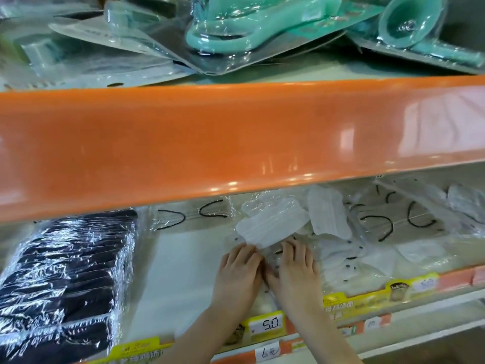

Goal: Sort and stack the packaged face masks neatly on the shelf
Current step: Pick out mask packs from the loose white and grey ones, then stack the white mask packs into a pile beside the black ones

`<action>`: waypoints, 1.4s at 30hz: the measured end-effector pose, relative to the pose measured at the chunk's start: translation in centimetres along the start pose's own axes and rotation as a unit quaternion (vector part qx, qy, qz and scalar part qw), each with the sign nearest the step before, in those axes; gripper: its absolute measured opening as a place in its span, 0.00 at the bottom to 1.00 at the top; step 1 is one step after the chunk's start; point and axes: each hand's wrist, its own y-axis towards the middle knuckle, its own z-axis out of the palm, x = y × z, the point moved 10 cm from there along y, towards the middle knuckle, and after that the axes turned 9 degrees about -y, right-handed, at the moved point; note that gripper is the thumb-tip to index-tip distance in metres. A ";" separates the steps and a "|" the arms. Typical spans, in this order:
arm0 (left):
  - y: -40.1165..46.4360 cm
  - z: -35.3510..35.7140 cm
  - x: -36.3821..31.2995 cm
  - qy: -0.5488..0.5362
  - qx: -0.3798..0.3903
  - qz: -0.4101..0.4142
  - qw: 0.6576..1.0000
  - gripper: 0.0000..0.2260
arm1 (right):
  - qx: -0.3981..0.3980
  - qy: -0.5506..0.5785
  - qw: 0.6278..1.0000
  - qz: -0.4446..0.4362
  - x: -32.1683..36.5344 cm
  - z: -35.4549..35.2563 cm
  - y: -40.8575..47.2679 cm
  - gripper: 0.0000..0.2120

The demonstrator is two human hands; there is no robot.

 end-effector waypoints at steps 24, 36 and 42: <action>0.0 -1.6 1.0 -0.170 -0.046 -0.054 0.983 0.16 | -0.164 0.271 0.947 0.054 -2.8 -3.7 -0.9 0.11; -1.1 -3.4 -3.1 -0.340 0.024 -0.087 0.936 0.23 | 0.030 0.504 0.856 0.109 -0.9 -8.1 3.4 0.12; -2.1 -5.0 -0.5 -0.483 -0.055 -0.209 0.848 0.24 | 0.135 0.580 0.803 0.028 3.6 -9.8 3.1 0.09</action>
